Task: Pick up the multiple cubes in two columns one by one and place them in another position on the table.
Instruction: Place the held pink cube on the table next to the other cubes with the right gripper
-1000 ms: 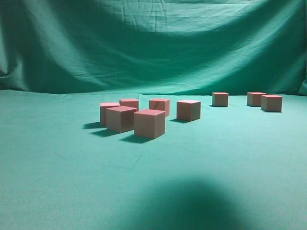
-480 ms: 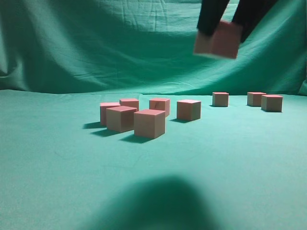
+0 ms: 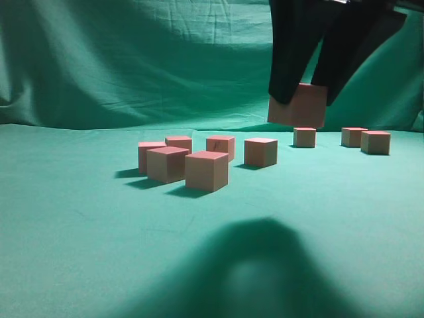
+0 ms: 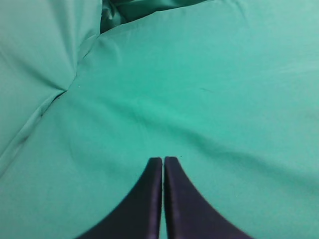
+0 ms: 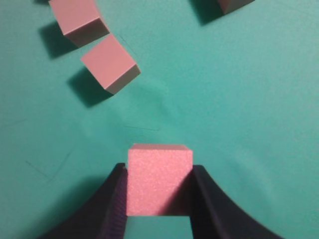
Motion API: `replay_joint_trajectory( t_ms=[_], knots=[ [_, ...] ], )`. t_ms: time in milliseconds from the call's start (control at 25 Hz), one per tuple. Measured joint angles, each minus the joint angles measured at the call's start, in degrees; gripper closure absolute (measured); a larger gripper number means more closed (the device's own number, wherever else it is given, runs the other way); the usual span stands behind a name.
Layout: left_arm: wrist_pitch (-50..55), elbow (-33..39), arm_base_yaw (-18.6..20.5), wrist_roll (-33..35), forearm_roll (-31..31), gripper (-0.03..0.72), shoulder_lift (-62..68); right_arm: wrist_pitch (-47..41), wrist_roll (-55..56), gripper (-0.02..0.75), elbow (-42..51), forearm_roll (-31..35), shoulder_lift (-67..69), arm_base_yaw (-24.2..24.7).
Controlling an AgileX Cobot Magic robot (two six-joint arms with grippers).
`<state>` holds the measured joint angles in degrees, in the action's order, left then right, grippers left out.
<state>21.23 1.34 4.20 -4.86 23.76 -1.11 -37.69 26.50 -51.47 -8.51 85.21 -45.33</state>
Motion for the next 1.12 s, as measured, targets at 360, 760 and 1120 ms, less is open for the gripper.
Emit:
replay_joint_trajectory(
  t_ms=[360,760,1120],
  knots=[
    [0.00,0.00,0.00,0.00,0.00,0.688,0.00,3.24,1.32,0.483,0.00,-0.84,1.18,0.00],
    [0.00,0.00,0.00,0.00,0.00,0.688,0.00,6.82,1.79,0.483,-3.45,-0.72,11.01,0.00],
    [0.00,0.00,0.00,0.00,0.00,0.688,0.00,7.28,1.79,0.483,-4.38,0.58,14.76,0.00]
  ],
)
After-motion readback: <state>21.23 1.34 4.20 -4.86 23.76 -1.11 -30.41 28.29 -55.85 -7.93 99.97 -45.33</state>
